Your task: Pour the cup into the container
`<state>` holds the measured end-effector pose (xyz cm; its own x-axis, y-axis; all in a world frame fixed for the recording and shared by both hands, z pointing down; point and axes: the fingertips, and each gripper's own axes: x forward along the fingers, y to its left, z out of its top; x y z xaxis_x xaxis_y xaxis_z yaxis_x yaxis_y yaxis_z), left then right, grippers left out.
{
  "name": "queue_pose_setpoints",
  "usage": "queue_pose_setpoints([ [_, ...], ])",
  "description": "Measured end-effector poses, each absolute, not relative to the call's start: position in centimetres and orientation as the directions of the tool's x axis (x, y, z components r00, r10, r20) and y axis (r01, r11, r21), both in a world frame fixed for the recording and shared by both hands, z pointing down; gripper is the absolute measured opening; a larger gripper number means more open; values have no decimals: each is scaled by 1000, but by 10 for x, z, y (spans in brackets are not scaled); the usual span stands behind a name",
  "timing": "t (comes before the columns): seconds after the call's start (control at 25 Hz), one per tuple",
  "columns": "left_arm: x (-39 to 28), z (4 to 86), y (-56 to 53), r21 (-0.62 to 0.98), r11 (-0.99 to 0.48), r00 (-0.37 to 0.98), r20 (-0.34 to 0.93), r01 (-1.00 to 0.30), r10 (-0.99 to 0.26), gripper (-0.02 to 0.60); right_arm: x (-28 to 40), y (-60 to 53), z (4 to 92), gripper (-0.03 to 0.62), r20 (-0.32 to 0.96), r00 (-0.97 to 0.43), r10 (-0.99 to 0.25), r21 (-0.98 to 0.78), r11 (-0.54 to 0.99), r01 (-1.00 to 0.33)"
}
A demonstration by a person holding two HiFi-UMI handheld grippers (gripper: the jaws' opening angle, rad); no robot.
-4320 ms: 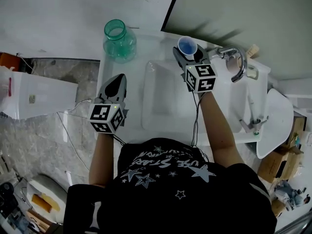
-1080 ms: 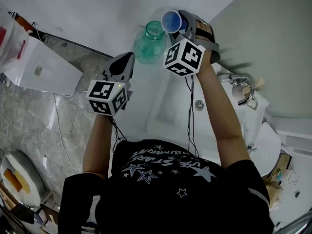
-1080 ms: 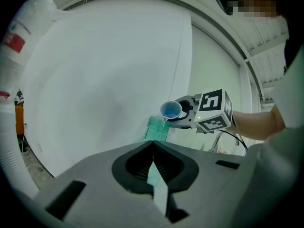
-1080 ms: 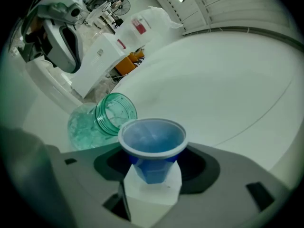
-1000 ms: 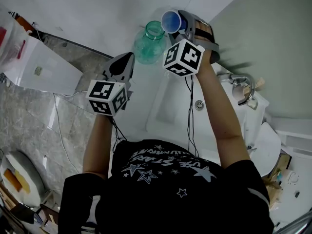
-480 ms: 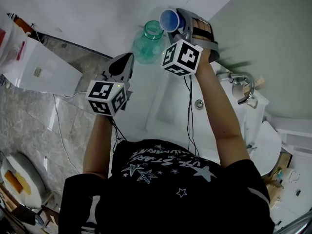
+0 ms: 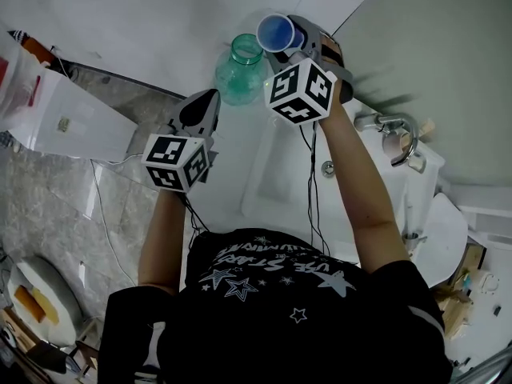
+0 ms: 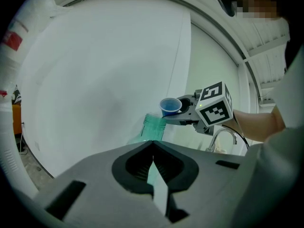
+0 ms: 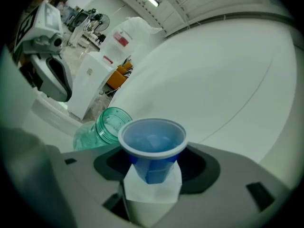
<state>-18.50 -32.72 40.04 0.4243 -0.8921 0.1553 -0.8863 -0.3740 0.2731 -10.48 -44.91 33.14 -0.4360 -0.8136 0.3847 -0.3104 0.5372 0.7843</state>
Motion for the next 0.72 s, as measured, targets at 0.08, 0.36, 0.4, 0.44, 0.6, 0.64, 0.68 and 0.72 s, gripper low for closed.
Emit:
queue_pose_setpoints([
  [0.08, -184, 401, -326, 273, -377, 428, 159, -885, -890, 11, -99, -449, 330, 286, 385, -445, -808, 742, 558, -371],
  [0.36, -165, 403, -326, 279, -414, 467, 164, -867, -869, 11, -47, -450, 341, 287, 382, -423, -822, 626, 567, -536],
  [0.4, -161, 403, -326, 278, -421, 475, 166, -864, -864, 11, -38, -449, 345, 287, 385, -415, -824, 611, 565, -555],
  [0.44, -158, 404, -326, 278, -427, 481, 169, -861, -860, 11, -27, -448, 350, 287, 390, -407, -826, 597, 563, -572],
  [0.6, -142, 407, -326, 275, -457, 512, 179, -846, -840, 11, 18, -444, 374, 287, 405, -379, -832, 502, 549, -668],
  [0.64, -137, 408, -326, 274, -466, 521, 183, -841, -834, 11, 30, -444, 381, 287, 406, -374, -834, 465, 541, -701],
  [0.68, -132, 409, -326, 274, -475, 530, 187, -836, -827, 11, 41, -443, 387, 287, 407, -367, -837, 430, 529, -732],
  [0.72, -128, 411, -326, 274, -483, 540, 191, -831, -820, 11, 51, -442, 393, 287, 407, -358, -841, 400, 516, -757],
])
